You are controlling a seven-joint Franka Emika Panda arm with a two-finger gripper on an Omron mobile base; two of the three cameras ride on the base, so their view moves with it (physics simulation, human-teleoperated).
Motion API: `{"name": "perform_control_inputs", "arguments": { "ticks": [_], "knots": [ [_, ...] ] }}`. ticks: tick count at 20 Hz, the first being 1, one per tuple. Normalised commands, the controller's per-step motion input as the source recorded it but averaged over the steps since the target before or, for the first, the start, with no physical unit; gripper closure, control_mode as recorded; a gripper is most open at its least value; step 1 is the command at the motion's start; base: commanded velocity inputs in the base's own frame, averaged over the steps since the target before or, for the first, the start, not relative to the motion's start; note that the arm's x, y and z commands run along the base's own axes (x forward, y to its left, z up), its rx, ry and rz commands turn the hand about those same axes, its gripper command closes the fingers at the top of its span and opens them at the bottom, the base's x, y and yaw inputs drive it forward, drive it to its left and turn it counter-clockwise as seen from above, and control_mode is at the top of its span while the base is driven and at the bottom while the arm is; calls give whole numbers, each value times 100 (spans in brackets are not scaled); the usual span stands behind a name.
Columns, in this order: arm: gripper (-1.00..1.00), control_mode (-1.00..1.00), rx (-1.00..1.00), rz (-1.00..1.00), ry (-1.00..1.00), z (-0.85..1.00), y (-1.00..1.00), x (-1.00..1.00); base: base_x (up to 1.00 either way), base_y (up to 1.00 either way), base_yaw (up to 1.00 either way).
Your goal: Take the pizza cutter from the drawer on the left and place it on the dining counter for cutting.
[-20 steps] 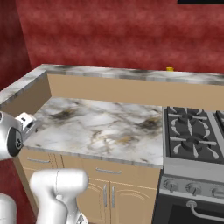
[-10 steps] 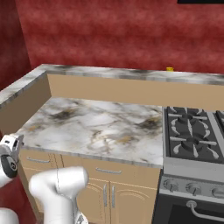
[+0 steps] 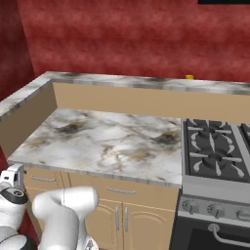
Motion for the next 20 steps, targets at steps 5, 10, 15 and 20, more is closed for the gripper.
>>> {"name": "perform_control_inputs", "arguments": {
  "ticks": [5, 10, 15, 20],
  "knots": [
    [-100, -100, -18, -3, -16, -42, 8, 0, 0, 0, 0],
    [-100, -100, -11, -4, -11, -40, 12, 13, 0, 0, 0],
    [-100, -100, -3, 0, -10, -35, 37, 30, 0, 0, 0],
    [-100, -100, 0, 0, -6, -33, 28, 19, 0, 0, 0]
  ]
}}
